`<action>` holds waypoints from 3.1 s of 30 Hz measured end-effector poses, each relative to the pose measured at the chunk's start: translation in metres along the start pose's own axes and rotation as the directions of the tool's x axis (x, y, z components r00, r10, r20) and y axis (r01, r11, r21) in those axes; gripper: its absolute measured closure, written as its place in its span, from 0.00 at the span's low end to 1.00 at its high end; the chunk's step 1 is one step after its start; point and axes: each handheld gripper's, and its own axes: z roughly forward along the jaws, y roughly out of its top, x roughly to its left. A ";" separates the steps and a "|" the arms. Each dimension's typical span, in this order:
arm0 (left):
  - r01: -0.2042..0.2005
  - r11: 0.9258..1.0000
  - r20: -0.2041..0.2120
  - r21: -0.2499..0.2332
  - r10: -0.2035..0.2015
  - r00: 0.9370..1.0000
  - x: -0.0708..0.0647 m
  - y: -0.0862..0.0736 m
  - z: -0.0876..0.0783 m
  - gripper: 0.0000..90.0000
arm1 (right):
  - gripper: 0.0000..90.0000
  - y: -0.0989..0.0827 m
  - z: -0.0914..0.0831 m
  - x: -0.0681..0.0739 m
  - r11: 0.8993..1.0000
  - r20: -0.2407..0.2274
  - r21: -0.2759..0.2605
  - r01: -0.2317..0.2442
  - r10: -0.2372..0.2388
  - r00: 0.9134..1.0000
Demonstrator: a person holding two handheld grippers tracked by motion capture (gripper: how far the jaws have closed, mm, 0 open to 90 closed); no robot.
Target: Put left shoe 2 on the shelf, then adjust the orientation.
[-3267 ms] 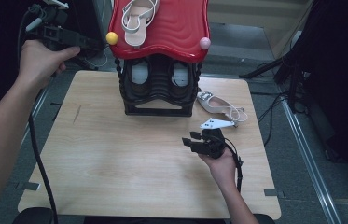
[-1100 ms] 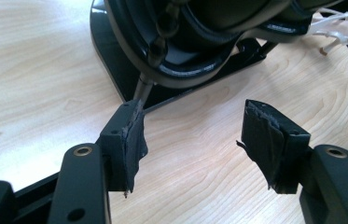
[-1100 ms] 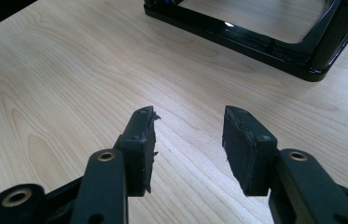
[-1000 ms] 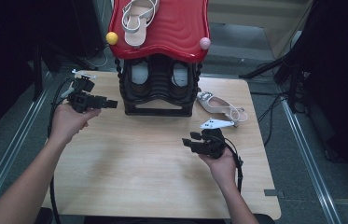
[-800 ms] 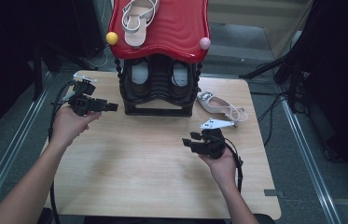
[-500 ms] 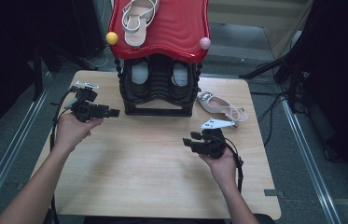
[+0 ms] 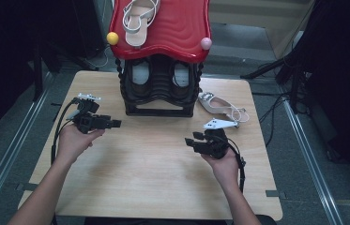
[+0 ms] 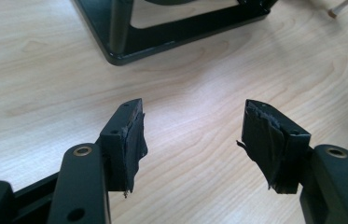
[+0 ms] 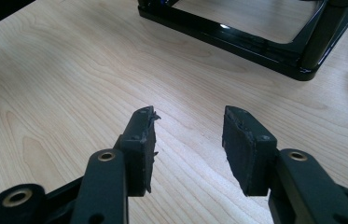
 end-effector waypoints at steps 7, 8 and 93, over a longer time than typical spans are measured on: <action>-0.012 1.000 0.003 0.006 0.012 1.000 -0.005 -0.012 0.002 0.44 | 0.62 0.001 -0.003 -0.005 1.000 0.017 -0.003 -0.004 0.004 1.000; -0.016 1.000 0.004 0.007 0.016 1.000 -0.004 -0.013 0.001 0.44 | 0.62 0.001 -0.004 -0.006 1.000 0.018 -0.002 -0.005 0.005 1.000; -0.085 0.996 0.038 0.010 0.085 0.996 -0.012 -0.030 0.012 0.45 | 1.00 -0.005 -0.064 -0.192 0.954 0.398 -0.040 -0.298 0.289 0.871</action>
